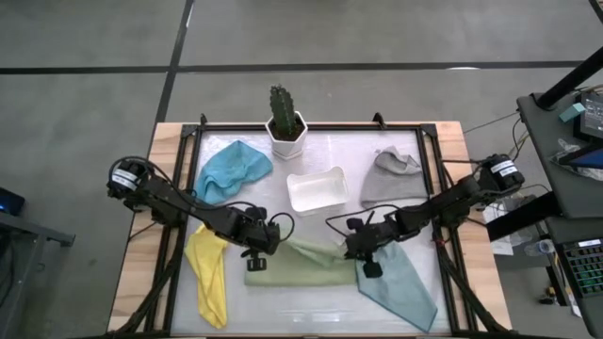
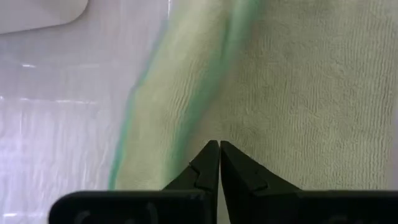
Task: Fold microfiber towels
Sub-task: Fold the green towel
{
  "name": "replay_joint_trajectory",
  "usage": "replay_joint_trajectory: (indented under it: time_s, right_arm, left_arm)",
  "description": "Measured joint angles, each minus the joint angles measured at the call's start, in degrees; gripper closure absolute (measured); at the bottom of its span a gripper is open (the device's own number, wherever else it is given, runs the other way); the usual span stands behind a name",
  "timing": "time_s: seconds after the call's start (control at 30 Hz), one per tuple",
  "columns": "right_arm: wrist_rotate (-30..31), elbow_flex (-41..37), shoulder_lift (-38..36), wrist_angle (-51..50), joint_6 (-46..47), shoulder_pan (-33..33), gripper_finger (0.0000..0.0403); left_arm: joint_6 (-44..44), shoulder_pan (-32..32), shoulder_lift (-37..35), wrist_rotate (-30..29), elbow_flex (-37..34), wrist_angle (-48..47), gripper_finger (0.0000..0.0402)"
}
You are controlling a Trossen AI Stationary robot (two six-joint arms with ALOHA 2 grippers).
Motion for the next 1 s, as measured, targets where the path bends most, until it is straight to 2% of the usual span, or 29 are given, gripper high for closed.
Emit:
replay_joint_trajectory:
  time_s: [0.1,0.4,0.63,0.83,1.0]
  right_arm:
    - [3.0,0.0,0.0,0.6,1.2,-0.1,0.0394]
    - [2.9,0.0,0.0,1.2,1.3,-0.1,0.0385]
    - [1.6,0.0,0.0,-2.2,3.4,-0.2,0.0326]
    - [1.6,0.0,-0.1,-2.5,4.6,-1.1,0.0282]
    - [1.6,0.0,-0.1,-2.0,5.2,-2.8,0.0265]
  left_arm:
    - [-0.1,0.0,0.0,0.0,-1.4,2.5,0.0402]
    - [-4.0,0.0,0.0,0.6,-8.5,10.0,0.0402]
    - [-6.1,-0.1,0.0,7.6,-9.8,9.6,0.0402]
    - [-7.5,-0.1,0.0,10.0,-9.8,9.5,0.0402]
    - [-7.6,-0.1,0.0,11.1,-9.8,9.5,0.0402]
